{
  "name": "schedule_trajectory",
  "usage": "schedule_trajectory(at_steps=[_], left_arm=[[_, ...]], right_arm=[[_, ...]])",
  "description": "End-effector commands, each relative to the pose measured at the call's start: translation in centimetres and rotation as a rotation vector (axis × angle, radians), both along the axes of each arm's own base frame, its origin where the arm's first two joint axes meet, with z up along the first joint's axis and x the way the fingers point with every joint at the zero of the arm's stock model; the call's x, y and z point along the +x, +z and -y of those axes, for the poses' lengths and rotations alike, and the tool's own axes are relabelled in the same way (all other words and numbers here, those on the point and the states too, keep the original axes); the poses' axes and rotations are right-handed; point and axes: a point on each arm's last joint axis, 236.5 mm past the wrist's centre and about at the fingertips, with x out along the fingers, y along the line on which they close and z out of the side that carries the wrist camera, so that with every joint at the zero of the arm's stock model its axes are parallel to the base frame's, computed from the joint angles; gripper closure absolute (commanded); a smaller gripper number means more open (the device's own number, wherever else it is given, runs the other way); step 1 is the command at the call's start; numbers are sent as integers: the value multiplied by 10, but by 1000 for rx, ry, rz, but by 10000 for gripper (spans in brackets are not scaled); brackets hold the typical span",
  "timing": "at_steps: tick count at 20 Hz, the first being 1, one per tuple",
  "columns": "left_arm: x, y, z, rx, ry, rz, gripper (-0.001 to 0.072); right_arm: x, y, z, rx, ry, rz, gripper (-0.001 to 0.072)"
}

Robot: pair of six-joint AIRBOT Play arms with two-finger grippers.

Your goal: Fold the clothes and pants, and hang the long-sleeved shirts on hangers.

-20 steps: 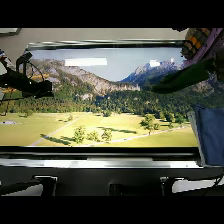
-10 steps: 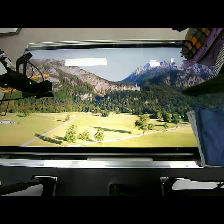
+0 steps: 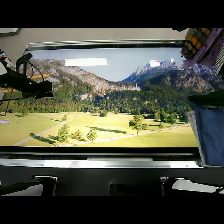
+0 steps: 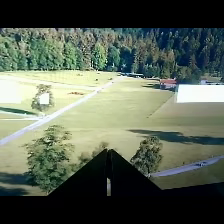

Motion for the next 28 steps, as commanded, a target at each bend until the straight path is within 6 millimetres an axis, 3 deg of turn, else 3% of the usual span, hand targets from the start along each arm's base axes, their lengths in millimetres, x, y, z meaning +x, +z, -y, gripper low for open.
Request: schedule_trajectory(at_steps=[1,6,12,14,24,28], left_arm=[[0,0,0,0,2,0,694],[0,0,0,0,2,1,694],[0,0,0,0,3,0,693],[0,0,0,0,3,0,693],[0,0,0,0,2,1,693],[0,0,0,0,2,1,694]], right_arm=[[-48,-18,-7,-3,12,-210,684],[-125,-58,7,-116,163,-615,683],[-169,-119,-15,32,207,-827,683],[-186,-131,-20,63,214,-900,683],[-238,-161,-17,69,230,-1126,683],[-244,-167,-14,56,232,-1156,682]])
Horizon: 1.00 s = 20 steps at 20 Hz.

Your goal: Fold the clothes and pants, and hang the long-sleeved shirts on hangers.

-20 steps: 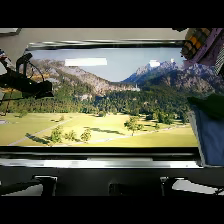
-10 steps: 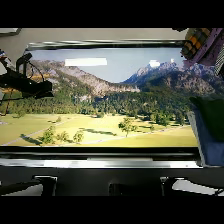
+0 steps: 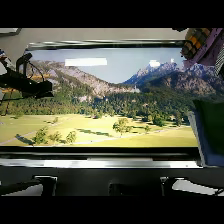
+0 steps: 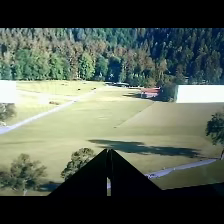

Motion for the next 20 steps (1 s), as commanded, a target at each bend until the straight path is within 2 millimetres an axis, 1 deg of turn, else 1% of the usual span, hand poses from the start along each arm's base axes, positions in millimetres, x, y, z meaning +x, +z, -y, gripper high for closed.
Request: schedule_trajectory(at_steps=[1,3,4,5,6,7,8,9,10,11,12,13,14,16,18,19,20], left_arm=[[0,0,0,0,1,1,694],[0,0,0,0,1,1,693],[0,0,0,0,1,1,693],[0,0,0,1,1,0,694],[0,-1,0,1,1,-1,693],[1,-2,0,1,1,-4,693],[2,-4,-1,1,1,-6,693],[3,-6,0,1,3,-7,693],[6,-7,0,0,6,0,694],[10,-10,-1,2,12,15,694],[12,-13,-2,13,14,24,694],[13,-19,-6,42,13,28,694],[12,-27,-10,80,9,22,694],[5,-47,-14,154,-16,-9,694],[-3,-64,-7,191,-74,-19,694],[-6,-69,-1,197,-101,-15,694],[-8,-71,4,200,-125,-16,694]], right_arm=[[-8,-3,5,-22,12,-36,679],[-13,0,5,-23,5,-58,489],[-17,2,4,-25,1,-75,421],[-17,6,7,-43,1,-71,330],[-13,11,11,-78,5,-34,337],[-5,17,16,-121,14,29,337],[16,23,18,-143,29,145,341],[47,29,13,-137,59,302,402],[92,41,-1,-104,105,516,463],[138,60,-21,-70,160,724,491],[171,76,-42,-45,238,851,535],[195,86,-69,-14,340,913,563],[211,86,-101,31,451,919,603],[236,80,-185,132,695,906,678],[250,81,-263,191,897,915,681],[254,83,-297,211,981,926,681],[253,83,-324,227,1052,929,681]])
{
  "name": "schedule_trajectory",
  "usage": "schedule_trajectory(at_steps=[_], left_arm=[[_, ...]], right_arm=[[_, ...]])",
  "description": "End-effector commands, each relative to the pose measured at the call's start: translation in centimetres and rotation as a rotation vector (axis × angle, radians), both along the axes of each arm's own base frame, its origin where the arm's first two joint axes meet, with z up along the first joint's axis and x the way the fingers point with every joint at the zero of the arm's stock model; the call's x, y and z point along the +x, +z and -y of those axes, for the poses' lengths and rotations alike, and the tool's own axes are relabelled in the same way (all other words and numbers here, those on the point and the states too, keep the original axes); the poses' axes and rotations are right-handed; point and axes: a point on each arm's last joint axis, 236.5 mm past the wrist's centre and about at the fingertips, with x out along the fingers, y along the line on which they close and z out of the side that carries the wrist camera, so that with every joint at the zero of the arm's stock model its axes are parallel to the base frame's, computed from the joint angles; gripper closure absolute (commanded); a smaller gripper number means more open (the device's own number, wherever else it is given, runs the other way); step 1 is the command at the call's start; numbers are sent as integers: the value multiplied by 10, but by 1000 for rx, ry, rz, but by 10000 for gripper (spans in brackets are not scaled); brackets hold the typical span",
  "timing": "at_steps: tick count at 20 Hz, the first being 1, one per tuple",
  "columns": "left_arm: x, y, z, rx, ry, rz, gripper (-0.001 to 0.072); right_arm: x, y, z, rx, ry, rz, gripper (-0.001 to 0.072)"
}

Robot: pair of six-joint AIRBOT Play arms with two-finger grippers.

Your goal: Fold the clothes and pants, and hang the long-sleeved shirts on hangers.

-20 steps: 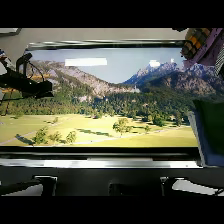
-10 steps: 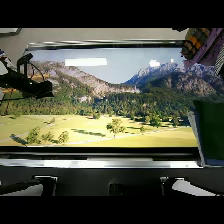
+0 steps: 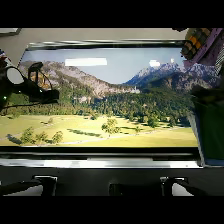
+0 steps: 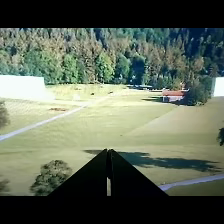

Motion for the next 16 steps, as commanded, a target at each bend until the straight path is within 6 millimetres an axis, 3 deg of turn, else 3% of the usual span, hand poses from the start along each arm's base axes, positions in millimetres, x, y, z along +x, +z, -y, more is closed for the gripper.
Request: schedule_trajectory(at_steps=[1,3,6,9,16], left_arm=[[-4,-14,7,55,-72,7,694],[-8,-15,12,55,-81,-4,693],[-11,-16,12,53,-73,-20,692],[-10,-18,12,54,-73,-23,693],[-10,-18,12,54,-73,-24,692]], right_arm=[[10,9,-119,-16,303,85,681],[2,9,-152,-17,385,82,681],[-16,3,-172,-8,435,27,681],[-42,-9,-161,-14,396,-112,681],[-46,-13,-145,-78,383,-144,675]])
